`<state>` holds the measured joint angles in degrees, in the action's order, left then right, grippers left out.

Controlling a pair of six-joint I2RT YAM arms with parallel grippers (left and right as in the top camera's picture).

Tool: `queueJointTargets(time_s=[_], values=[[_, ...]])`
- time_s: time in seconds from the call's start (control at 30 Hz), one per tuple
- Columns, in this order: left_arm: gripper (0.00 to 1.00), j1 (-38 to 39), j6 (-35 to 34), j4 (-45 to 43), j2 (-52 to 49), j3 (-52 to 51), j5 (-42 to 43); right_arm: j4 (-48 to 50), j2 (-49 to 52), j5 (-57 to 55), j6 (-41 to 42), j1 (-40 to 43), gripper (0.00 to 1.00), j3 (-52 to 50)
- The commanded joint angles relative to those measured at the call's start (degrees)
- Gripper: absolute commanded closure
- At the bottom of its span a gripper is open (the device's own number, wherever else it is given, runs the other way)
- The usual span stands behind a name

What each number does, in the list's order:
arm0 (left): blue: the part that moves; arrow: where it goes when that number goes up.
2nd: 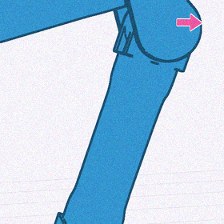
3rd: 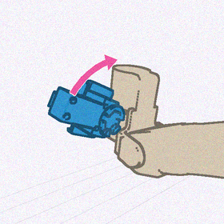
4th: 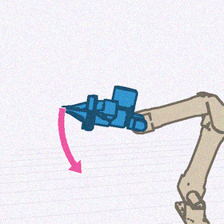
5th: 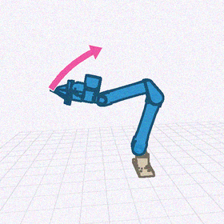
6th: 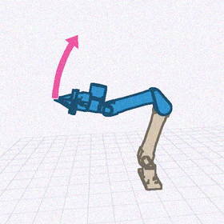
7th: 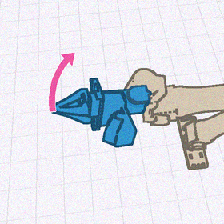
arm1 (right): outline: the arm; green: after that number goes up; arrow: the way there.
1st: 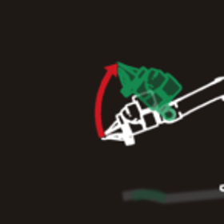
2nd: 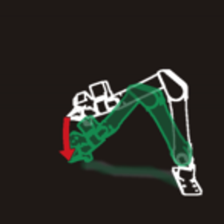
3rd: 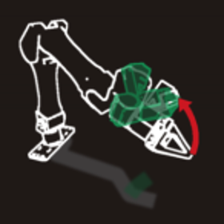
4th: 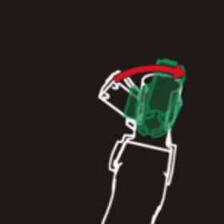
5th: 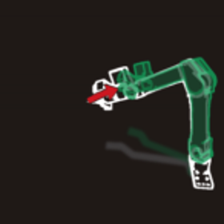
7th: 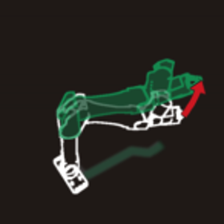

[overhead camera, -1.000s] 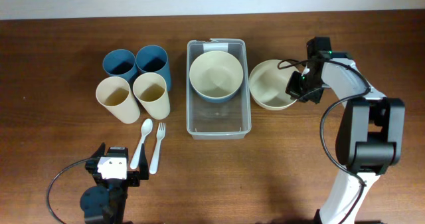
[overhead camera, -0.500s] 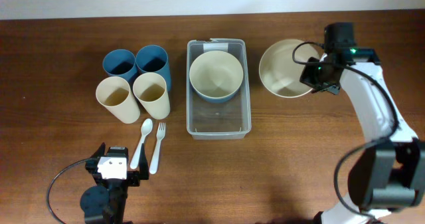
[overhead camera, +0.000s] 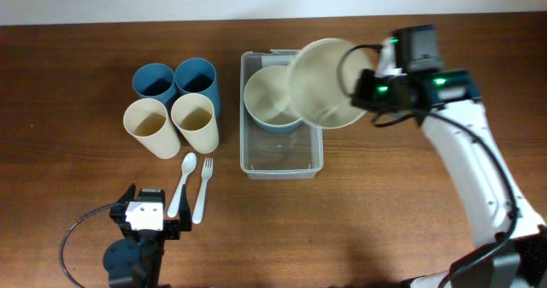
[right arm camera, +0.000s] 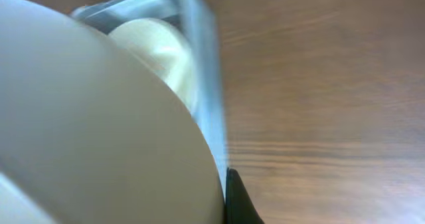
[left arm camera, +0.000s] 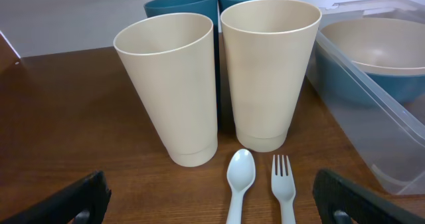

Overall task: Pack container
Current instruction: 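Lift the cream bowl and stack it into the container bowls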

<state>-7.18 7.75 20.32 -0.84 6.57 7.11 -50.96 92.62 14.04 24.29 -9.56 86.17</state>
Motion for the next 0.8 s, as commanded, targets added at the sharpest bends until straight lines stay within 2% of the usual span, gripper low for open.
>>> queueJointTargets(time_s=[0.0, 0.13, 0.4, 0.6, 0.77], values=[[0.0, 0.2, 0.7, -0.1, 0.5, -0.3, 0.6, 3.8, -0.2, -5.9, 0.6, -5.6, 0.96, 0.3], [0.0, 0.2, 0.7, -0.1, 0.5, -0.3, 0.6, 7.4, 0.1, -7.0, 0.9, -8.8, 0.96, 0.3], [0.01, 0.2, 0.7, -0.1, 0.5, -0.3, 0.6, 7.5, 0.8, -7.0, 1.4, -10.3, 0.96, 0.3], [0.0, 0.2, 0.7, -0.1, 0.5, -0.3, 0.6, 6.9, 2.8, -6.8, -1.6, -10.3, 0.96, 0.3], [0.01, 0.2, 0.7, -0.1, 0.5, -0.3, 0.6, 7.2, 8.5, -6.8, -5.3, -10.3, 0.96, 2.0]])
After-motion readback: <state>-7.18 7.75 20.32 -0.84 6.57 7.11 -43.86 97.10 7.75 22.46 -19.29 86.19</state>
